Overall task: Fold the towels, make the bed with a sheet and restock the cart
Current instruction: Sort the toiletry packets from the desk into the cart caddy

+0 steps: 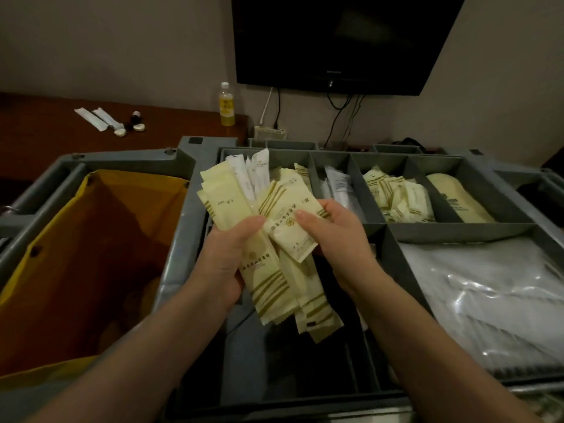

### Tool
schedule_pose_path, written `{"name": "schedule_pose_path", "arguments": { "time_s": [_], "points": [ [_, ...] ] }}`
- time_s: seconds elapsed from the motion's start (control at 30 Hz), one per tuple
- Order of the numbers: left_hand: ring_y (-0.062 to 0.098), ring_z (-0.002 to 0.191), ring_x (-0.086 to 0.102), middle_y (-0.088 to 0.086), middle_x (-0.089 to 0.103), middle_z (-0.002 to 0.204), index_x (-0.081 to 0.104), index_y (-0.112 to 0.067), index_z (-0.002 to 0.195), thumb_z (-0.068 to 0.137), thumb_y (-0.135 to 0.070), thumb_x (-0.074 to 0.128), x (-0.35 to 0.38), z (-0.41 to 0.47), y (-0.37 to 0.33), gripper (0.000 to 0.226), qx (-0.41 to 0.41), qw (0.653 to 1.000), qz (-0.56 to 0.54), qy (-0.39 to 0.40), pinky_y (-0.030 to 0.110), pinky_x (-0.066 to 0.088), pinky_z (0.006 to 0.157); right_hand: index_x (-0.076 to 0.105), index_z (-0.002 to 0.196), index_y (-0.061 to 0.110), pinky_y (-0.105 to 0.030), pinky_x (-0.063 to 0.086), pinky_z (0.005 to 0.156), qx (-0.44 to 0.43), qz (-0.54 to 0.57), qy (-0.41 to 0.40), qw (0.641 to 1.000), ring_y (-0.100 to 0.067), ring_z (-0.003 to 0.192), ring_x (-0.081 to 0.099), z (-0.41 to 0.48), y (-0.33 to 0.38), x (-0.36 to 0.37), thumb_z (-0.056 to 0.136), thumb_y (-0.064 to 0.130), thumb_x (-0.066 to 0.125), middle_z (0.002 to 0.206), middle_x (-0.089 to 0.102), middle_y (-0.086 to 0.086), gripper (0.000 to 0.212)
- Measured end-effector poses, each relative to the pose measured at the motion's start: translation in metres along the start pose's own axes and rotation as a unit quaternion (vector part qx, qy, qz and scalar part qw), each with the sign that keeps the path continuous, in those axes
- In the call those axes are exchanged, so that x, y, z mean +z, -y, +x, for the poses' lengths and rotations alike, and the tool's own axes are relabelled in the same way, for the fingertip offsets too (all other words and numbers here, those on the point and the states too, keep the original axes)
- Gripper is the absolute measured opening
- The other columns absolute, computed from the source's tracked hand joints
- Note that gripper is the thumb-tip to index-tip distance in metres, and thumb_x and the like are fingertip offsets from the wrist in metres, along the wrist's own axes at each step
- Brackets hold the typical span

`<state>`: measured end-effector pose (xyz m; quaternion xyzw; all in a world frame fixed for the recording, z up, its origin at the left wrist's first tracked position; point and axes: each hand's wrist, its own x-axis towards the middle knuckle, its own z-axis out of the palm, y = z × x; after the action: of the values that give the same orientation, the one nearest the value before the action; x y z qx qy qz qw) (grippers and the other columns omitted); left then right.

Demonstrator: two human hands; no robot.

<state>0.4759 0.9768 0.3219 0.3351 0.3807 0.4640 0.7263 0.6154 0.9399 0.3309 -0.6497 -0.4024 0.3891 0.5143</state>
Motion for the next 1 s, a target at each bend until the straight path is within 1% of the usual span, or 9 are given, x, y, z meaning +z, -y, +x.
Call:
{"name": "schedule_pose_path", "arguments": {
  "time_s": [0.1, 0.2, 0.3, 0.37, 0.5, 0.63, 0.77, 0.9, 1.0],
  "points": [
    [0.011, 0.058, 0.068, -0.003, 0.071, 0.070, 0.059, -0.017, 0.097, 0.090, -0.006, 0.055, 0.022, 0.005, -0.001, 0.015, 0.003, 1.000, 0.000, 0.011, 0.025, 0.054, 0.047, 0.064, 0.107, 0.011, -0.038, 0.058, 0.080, 0.024, 0.062, -0.039, 0.997, -0.019, 0.090, 0.069, 0.013, -0.002, -0.014, 0.091, 0.021, 0.062, 0.098, 0.071, -0.004, 0.020],
    [0.013, 0.057, 0.068, -0.001, 0.071, 0.067, 0.061, -0.015, 0.096, 0.091, -0.010, 0.055, 0.043, 0.013, -0.001, 0.009, -0.013, 1.000, 0.005, 0.018, 0.027, 0.054, 0.047, 0.063, 0.104, 0.014, -0.037, 0.057, 0.078, 0.010, 0.064, -0.082, 0.995, -0.019, 0.091, 0.067, 0.026, 0.002, -0.031, 0.094, 0.027, 0.057, 0.099, 0.069, -0.004, 0.017],
    [0.017, 0.059, 0.069, 0.002, 0.072, 0.069, 0.065, -0.015, 0.093, 0.090, -0.016, 0.059, 0.072, 0.022, 0.007, 0.007, -0.062, 0.998, 0.031, 0.012, 0.031, 0.057, 0.050, 0.059, 0.110, 0.012, -0.036, 0.057, 0.075, 0.018, 0.115, -0.116, 0.986, -0.018, 0.091, 0.065, 0.046, 0.009, -0.057, 0.097, 0.032, 0.051, 0.104, 0.067, -0.005, 0.025],
    [0.019, 0.061, 0.069, 0.006, 0.073, 0.073, 0.067, -0.012, 0.095, 0.088, -0.015, 0.059, 0.100, 0.024, 0.015, 0.010, -0.090, 0.995, 0.036, 0.016, 0.032, 0.057, 0.052, 0.056, 0.112, 0.015, -0.042, 0.057, 0.080, 0.028, 0.146, -0.122, 0.981, -0.019, 0.093, 0.066, 0.060, 0.013, -0.071, 0.096, 0.035, 0.050, 0.105, 0.066, -0.004, 0.026],
    [0.018, 0.054, 0.068, 0.006, 0.071, 0.064, 0.066, -0.012, 0.085, 0.085, -0.013, 0.063, 0.152, 0.028, 0.033, 0.003, -0.115, 0.993, 0.019, -0.009, 0.030, 0.057, 0.051, 0.053, 0.109, 0.019, -0.049, 0.055, 0.084, 0.012, 0.103, -0.101, 0.990, -0.022, 0.096, 0.065, 0.080, 0.017, -0.094, 0.094, 0.042, 0.051, 0.106, 0.065, -0.003, 0.027],
    [0.023, 0.073, 0.070, 0.009, 0.073, 0.081, 0.068, -0.013, 0.094, 0.087, -0.020, 0.063, 0.179, 0.032, 0.049, 0.011, -0.105, 0.994, -0.004, -0.030, 0.035, 0.057, 0.063, 0.048, 0.105, 0.021, -0.046, 0.052, 0.088, -0.019, 0.069, -0.097, 0.993, -0.019, 0.097, 0.061, 0.092, 0.017, -0.125, 0.096, 0.038, 0.049, 0.102, 0.062, 0.000, 0.019],
    [0.016, 0.065, 0.071, 0.003, 0.074, 0.077, 0.064, -0.017, 0.100, 0.088, -0.023, 0.061, 0.194, 0.030, 0.058, 0.014, -0.062, 0.998, -0.016, -0.027, 0.030, 0.057, 0.052, 0.043, 0.104, 0.019, -0.038, 0.050, 0.086, -0.004, 0.073, -0.084, 0.994, -0.016, 0.095, 0.058, 0.099, 0.009, -0.143, 0.098, 0.032, 0.048, 0.092, 0.055, 0.008, 0.015],
    [0.017, 0.066, 0.071, 0.004, 0.074, 0.080, 0.062, -0.014, 0.115, 0.086, -0.013, 0.062, 0.200, 0.029, 0.065, 0.030, -0.057, 0.998, -0.006, -0.019, 0.030, 0.057, 0.050, 0.047, 0.095, 0.027, -0.046, 0.053, 0.088, 0.068, 0.154, -0.039, 0.985, -0.022, 0.100, 0.062, 0.100, 0.004, -0.144, 0.095, 0.031, 0.052, 0.107, 0.062, -0.002, 0.007],
    [0.020, 0.067, 0.071, 0.008, 0.073, 0.084, 0.061, -0.010, 0.117, 0.085, -0.009, 0.062, 0.202, 0.031, 0.068, 0.032, -0.063, 0.998, 0.006, -0.016, 0.031, 0.056, 0.050, 0.051, 0.107, 0.019, -0.045, 0.055, 0.087, 0.140, 0.256, -0.009, 0.956, -0.023, 0.099, 0.064, 0.101, 0.004, -0.155, 0.097, 0.026, 0.052, 0.110, 0.063, -0.005, 0.012]
  ]
}}
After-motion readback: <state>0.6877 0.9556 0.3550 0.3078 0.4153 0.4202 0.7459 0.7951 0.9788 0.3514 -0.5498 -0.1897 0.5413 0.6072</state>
